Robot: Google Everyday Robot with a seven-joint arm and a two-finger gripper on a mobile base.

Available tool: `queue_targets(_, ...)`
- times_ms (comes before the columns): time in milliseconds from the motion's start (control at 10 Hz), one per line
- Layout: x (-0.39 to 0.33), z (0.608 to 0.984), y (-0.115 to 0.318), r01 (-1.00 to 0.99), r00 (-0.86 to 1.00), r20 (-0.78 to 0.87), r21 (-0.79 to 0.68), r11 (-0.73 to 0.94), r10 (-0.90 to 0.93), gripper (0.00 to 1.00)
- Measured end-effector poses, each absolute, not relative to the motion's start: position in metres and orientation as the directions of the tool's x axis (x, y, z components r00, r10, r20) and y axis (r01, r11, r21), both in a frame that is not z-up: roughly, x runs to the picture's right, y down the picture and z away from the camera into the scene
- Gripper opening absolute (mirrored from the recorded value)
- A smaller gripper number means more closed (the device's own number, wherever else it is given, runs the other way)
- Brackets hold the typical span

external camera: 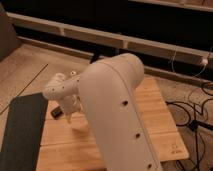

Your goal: Push the eraser across the table

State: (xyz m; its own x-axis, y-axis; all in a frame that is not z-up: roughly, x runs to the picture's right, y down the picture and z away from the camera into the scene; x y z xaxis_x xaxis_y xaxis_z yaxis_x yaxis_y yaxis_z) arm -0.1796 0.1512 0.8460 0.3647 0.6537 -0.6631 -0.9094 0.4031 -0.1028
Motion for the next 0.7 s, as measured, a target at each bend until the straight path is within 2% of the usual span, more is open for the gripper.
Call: queue_targets(700, -0.225, 0.907, 0.115, -0.871, 0.478, -0.573, -0.214, 0.441, 0.666, 0.65)
